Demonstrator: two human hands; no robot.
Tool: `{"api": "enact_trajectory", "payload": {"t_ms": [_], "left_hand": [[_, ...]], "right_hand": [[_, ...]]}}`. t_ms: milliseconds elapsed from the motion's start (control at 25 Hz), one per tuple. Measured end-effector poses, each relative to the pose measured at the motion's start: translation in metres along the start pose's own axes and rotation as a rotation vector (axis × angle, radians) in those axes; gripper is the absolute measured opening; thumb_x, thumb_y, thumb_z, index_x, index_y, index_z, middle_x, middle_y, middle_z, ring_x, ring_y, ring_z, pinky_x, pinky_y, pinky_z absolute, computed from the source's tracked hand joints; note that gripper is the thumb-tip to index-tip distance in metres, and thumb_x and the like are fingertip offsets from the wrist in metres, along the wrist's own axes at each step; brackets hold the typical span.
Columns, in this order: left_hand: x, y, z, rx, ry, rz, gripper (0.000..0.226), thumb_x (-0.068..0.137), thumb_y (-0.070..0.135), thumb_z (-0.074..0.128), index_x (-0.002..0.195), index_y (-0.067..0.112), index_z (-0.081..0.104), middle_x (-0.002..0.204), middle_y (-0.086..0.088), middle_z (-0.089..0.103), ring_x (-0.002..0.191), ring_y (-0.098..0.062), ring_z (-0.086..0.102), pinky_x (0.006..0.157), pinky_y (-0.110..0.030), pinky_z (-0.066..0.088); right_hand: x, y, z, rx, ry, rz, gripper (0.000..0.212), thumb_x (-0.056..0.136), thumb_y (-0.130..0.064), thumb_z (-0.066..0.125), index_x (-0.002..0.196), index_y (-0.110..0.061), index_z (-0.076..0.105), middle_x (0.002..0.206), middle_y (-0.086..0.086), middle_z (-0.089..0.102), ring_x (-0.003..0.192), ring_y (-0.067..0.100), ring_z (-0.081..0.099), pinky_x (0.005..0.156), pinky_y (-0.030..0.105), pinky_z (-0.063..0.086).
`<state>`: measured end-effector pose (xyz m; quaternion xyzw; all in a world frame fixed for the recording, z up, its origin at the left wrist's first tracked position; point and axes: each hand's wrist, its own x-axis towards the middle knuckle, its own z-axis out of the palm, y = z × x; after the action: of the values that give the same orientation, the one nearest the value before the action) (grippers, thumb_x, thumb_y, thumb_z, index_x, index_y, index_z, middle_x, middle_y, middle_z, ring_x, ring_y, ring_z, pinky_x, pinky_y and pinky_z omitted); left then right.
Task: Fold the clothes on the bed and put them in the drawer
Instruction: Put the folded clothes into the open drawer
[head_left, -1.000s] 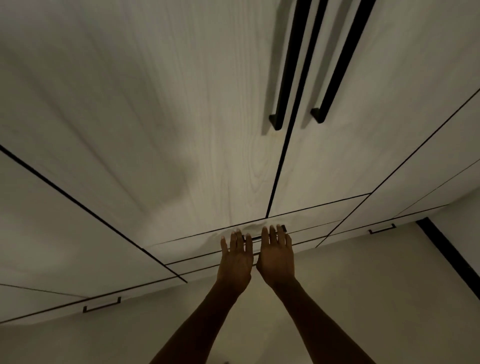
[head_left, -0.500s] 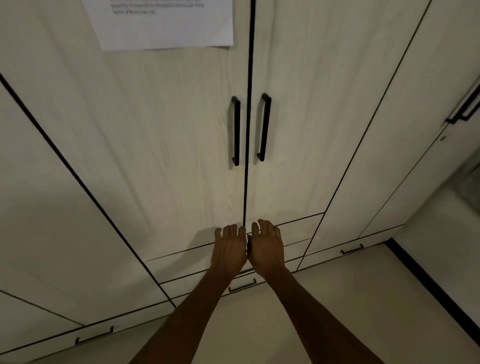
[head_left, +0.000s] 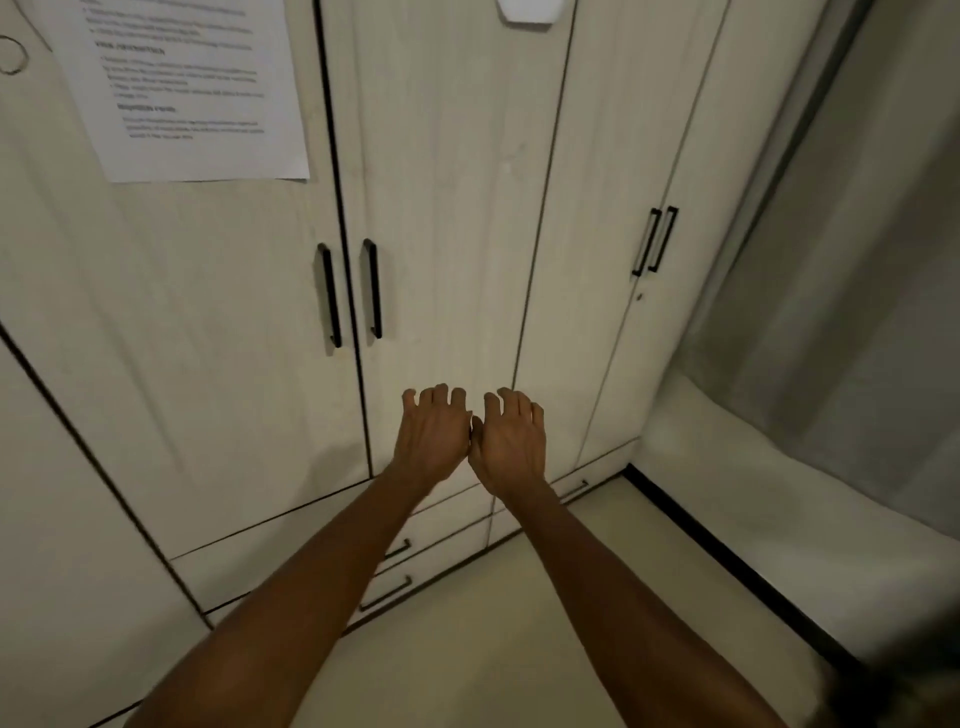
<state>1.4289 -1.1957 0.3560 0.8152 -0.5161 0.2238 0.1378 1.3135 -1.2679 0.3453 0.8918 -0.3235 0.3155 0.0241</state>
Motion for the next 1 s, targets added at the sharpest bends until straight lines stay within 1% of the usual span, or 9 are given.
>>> {"api": "enact_trajectory", "payload": {"t_ms": [120, 200, 320, 400, 480, 560, 680, 840, 1000], "left_hand": [[0.005, 0.042, -0.015, -0.035, 0.004, 0.153, 0.026, 0.097, 0.028, 0.060, 0.111, 0.007, 0.068, 0.101, -0.015, 0.070, 0.090, -0.033, 0.067, 0.091, -0.049, 0.045], [0.002, 0.069, -0.028, -0.089, -0.016, 0.241, 0.026, 0.096, 0.023, 0.058, 0.115, 0.007, 0.067, 0.106, -0.015, 0.069, 0.095, -0.033, 0.066, 0.093, -0.050, 0.044], [-0.020, 0.112, -0.044, -0.214, -0.085, 0.386, 0.041, 0.083, 0.011, 0.066, 0.123, 0.005, 0.063, 0.115, -0.016, 0.067, 0.105, -0.034, 0.064, 0.099, -0.051, 0.042], [-0.047, 0.141, -0.055, -0.321, -0.093, 0.502, 0.044, 0.083, 0.009, 0.064, 0.127, 0.005, 0.061, 0.119, -0.016, 0.066, 0.108, -0.034, 0.063, 0.098, -0.050, 0.043], [-0.077, 0.170, -0.064, -0.394, -0.103, 0.605, 0.039, 0.088, 0.012, 0.057, 0.127, 0.006, 0.060, 0.118, -0.014, 0.066, 0.107, -0.032, 0.063, 0.096, -0.048, 0.043], [-0.109, 0.197, -0.068, -0.426, -0.114, 0.672, 0.034, 0.090, 0.014, 0.052, 0.122, 0.008, 0.060, 0.114, -0.012, 0.066, 0.102, -0.029, 0.063, 0.091, -0.045, 0.043], [-0.163, 0.240, -0.077, -0.452, -0.147, 0.797, 0.031, 0.090, 0.018, 0.054, 0.119, 0.010, 0.060, 0.110, -0.010, 0.066, 0.099, -0.028, 0.062, 0.086, -0.044, 0.043], [-0.244, 0.296, -0.093, -0.549, -0.240, 0.966, 0.037, 0.094, 0.023, 0.056, 0.128, 0.010, 0.057, 0.118, -0.012, 0.064, 0.106, -0.029, 0.061, 0.091, -0.045, 0.043], [-0.319, 0.340, -0.117, -0.672, -0.318, 1.069, 0.031, 0.096, 0.024, 0.055, 0.124, 0.010, 0.058, 0.120, -0.013, 0.065, 0.108, -0.031, 0.061, 0.092, -0.046, 0.044]], "right_hand": [[-0.027, 0.033, -0.041, -0.087, 0.001, 0.114, 0.045, 0.095, -0.034, 0.044, 0.121, -0.004, 0.065, 0.122, 0.018, 0.066, 0.113, 0.035, 0.060, 0.097, 0.046, 0.045], [-0.049, 0.046, -0.066, -0.166, 0.002, 0.208, 0.044, 0.093, -0.033, 0.046, 0.121, -0.005, 0.064, 0.122, 0.017, 0.065, 0.113, 0.034, 0.059, 0.097, 0.045, 0.043], [-0.093, 0.059, -0.103, -0.226, 0.000, 0.364, 0.048, 0.085, -0.033, 0.045, 0.121, -0.005, 0.062, 0.121, 0.015, 0.065, 0.112, 0.032, 0.057, 0.097, 0.045, 0.042], [-0.135, 0.060, -0.128, -0.265, 0.031, 0.475, 0.048, 0.084, -0.033, 0.047, 0.121, -0.006, 0.062, 0.121, 0.015, 0.064, 0.112, 0.032, 0.056, 0.098, 0.044, 0.042], [-0.179, 0.059, -0.150, -0.321, 0.052, 0.596, 0.046, 0.085, -0.032, 0.048, 0.121, -0.007, 0.061, 0.120, 0.013, 0.063, 0.112, 0.030, 0.055, 0.098, 0.043, 0.041], [-0.225, 0.056, -0.169, -0.387, 0.044, 0.682, 0.043, 0.087, -0.034, 0.048, 0.120, -0.009, 0.061, 0.118, 0.011, 0.063, 0.110, 0.029, 0.055, 0.097, 0.042, 0.040], [-0.299, 0.051, -0.204, -0.496, 0.039, 0.814, 0.041, 0.093, -0.038, 0.045, 0.118, -0.011, 0.061, 0.114, 0.010, 0.063, 0.105, 0.028, 0.056, 0.094, 0.043, 0.041], [-0.401, 0.046, -0.253, -0.598, 0.031, 0.996, 0.042, 0.099, -0.041, 0.041, 0.119, -0.011, 0.061, 0.115, 0.012, 0.063, 0.105, 0.029, 0.056, 0.093, 0.043, 0.041], [-0.487, 0.038, -0.287, -0.695, -0.004, 1.142, 0.044, 0.102, -0.045, 0.040, 0.120, -0.011, 0.061, 0.118, 0.012, 0.063, 0.108, 0.029, 0.055, 0.094, 0.043, 0.040]]}}
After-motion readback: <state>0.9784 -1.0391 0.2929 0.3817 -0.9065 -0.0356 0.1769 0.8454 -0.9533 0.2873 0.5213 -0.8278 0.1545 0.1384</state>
